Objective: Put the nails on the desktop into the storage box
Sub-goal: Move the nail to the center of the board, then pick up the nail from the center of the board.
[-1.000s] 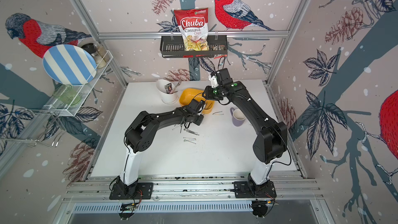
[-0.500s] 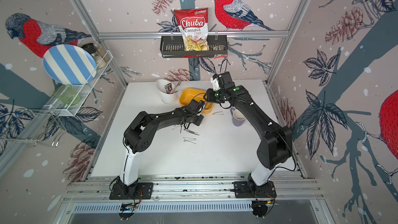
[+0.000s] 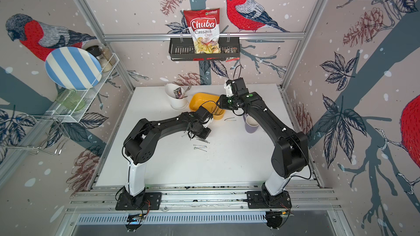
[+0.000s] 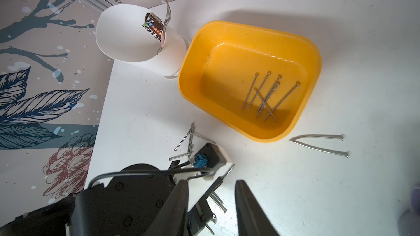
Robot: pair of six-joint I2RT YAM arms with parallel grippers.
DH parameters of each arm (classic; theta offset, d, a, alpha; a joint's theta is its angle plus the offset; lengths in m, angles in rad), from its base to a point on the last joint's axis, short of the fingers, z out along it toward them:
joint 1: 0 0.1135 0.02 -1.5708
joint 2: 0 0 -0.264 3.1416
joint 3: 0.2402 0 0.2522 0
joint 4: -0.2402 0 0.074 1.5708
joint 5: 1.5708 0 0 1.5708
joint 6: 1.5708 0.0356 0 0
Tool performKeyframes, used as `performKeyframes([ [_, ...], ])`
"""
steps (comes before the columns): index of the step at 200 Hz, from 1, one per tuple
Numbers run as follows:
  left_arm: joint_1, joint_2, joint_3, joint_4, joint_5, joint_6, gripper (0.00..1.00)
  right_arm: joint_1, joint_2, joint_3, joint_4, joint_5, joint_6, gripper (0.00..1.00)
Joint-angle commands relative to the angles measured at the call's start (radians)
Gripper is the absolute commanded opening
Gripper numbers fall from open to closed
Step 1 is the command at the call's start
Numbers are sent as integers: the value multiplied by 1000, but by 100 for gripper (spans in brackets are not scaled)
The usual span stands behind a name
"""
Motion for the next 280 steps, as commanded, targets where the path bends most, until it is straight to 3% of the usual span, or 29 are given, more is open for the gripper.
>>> performKeyframes([
  [1, 19, -29, -9, -62, 50, -29, 0, 0, 4, -9, 28, -5, 16, 38],
  [42, 69, -59, -9, -45, 101, -47, 0, -2, 10, -28, 42, -15, 26, 39],
  [103, 70, -51, 44, -83, 105, -32, 0, 0, 27, -32, 52, -25, 37, 39],
  [123, 60, -53, 38, -101, 83, -15, 24, 3, 31, -37, 53, -29, 34, 39],
  [137, 46, -48, 39, -125, 51, 4, 29, 3, 34, -37, 52, -34, 34, 39],
  [280, -34, 50, 85, -230, -64, 51, 24, 1, -24, -113, 71, -16, 30, 39],
])
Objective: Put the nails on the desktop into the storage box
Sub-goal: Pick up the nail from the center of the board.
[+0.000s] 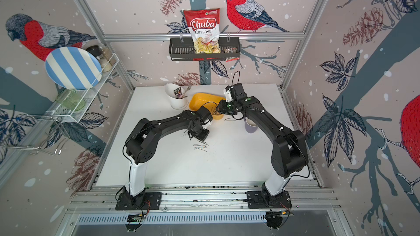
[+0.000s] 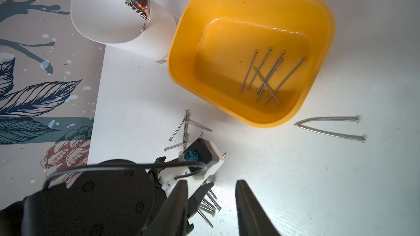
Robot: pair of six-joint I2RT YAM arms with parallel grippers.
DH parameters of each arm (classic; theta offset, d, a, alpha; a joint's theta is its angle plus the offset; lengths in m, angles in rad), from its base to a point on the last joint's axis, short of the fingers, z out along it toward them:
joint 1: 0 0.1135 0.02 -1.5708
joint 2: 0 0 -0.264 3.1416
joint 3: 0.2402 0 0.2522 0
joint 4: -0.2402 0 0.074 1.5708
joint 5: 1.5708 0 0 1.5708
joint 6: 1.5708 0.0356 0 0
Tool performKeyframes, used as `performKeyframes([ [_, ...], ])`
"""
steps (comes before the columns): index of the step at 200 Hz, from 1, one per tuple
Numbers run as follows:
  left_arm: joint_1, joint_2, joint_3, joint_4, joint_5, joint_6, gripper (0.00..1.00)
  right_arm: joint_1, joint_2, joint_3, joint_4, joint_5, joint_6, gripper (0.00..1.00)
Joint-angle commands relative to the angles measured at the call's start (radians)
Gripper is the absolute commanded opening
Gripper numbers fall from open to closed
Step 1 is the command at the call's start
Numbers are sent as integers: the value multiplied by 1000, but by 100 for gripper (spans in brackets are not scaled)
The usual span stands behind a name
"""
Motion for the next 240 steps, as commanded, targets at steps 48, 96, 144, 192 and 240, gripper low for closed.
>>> performKeyframes([
  [48, -39, 60, 12, -53, -67, 20, 16, -36, -76, -35, 37, 58, 14, 40],
  [96, -42, 96, 20, -51, -19, 18, 0, -91, -123, -55, 40, 80, 18, 40],
  [144, -26, 60, 118, -73, -7, -1, 0, -144, -136, -67, 43, 56, 25, 40],
  [192, 48, -4, 259, -120, 27, -29, 0, -162, -139, -70, 49, 42, 33, 40],
  [240, 122, 21, 419, -127, 43, -62, 0, -163, -143, -66, 40, 41, 42, 40],
])
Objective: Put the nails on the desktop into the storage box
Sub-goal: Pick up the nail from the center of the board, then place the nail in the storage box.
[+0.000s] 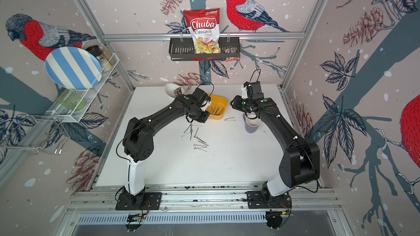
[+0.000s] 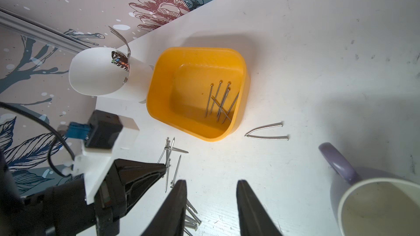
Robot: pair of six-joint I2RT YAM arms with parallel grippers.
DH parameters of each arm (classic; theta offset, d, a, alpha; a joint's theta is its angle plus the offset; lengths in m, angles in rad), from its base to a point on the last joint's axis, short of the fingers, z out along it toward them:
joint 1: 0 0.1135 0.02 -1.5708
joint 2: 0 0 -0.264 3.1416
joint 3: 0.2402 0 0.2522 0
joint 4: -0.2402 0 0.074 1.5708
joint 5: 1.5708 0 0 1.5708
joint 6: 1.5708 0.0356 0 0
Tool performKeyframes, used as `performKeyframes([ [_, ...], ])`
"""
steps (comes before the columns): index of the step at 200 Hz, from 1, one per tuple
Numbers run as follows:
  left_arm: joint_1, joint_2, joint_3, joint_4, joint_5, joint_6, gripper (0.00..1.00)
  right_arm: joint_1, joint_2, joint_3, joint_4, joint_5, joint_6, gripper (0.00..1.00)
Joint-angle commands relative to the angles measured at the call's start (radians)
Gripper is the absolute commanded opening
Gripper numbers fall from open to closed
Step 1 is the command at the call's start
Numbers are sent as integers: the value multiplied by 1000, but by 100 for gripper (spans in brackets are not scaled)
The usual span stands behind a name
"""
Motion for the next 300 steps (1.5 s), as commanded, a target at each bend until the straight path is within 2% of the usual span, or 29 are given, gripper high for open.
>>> performKeyframes([
  [1, 32, 32, 91, -15, 21, -31, 0, 0, -9, 5, 20, -8, 16, 40],
  [27, 61, 177, 306, -54, 27, -36, 0, 0, 0, 21, 6, -19, 18, 40],
  [54, 95, 275, 392, -23, 80, -73, 0, 0, 11, 39, -16, -21, 13, 40],
  [124, 104, 410, 446, 7, 95, -81, 0, 2, 83, 109, -63, -34, -20, 40],
  [188, 110, 457, 449, 30, 142, -100, 0, 4, 141, 141, -69, -58, -27, 40],
  [213, 113, 461, 453, 32, 144, -107, 7, 6, 149, 155, -86, -54, -40, 41],
  [245, 117, 461, 468, 36, 149, -117, 23, 6, 144, 161, -100, -47, -50, 41],
  [277, 121, 446, 475, 35, 151, -121, 26, 9, 136, 157, -102, -45, -44, 41],
  [300, 124, 422, 476, 33, 151, -124, 33, 15, 134, 155, -101, -37, -43, 41],
])
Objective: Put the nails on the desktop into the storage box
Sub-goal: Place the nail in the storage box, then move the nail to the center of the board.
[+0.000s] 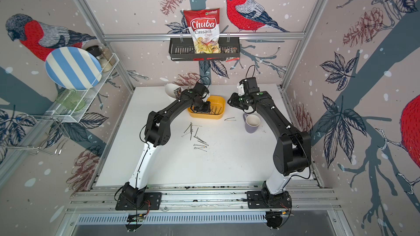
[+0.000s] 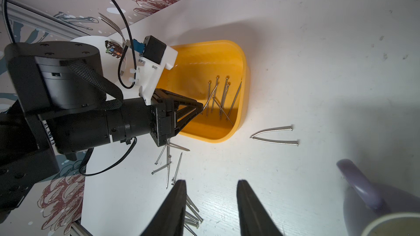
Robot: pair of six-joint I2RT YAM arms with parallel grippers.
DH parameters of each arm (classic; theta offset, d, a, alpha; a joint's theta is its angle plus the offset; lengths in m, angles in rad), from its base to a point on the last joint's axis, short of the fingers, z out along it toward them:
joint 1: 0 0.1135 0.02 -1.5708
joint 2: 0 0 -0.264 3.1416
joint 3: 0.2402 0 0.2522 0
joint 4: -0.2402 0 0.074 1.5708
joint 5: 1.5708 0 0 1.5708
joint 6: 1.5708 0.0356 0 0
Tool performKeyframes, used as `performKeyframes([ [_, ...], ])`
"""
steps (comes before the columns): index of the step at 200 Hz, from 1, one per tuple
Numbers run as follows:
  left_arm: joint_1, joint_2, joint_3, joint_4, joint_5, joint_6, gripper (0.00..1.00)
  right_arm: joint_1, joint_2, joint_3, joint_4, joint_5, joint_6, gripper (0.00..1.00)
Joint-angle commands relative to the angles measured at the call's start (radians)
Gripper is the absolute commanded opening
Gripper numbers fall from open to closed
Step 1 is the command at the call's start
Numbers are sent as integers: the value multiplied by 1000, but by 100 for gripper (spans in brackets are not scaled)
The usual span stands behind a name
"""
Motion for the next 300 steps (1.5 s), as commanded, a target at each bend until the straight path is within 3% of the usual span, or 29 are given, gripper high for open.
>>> performKeyframes([
  [1, 7, -35, 9, 8, 5, -4, 33, 8, -9, 0, -4, 11, -8, 41],
  [66, 6, -209, -31, -12, 1, 1, 53, 7, 65, 13, -46, 44, -12, 42],
  [124, 3, -518, -422, 126, -13, -33, 58, -18, 215, 111, -124, 144, -124, 41],
  [166, 3, -660, -648, 173, -25, -55, 61, -15, 314, 147, -152, 198, -176, 41],
  [300, -14, -796, -863, 193, -30, -105, 65, 15, 630, 401, -204, 290, -179, 38],
])
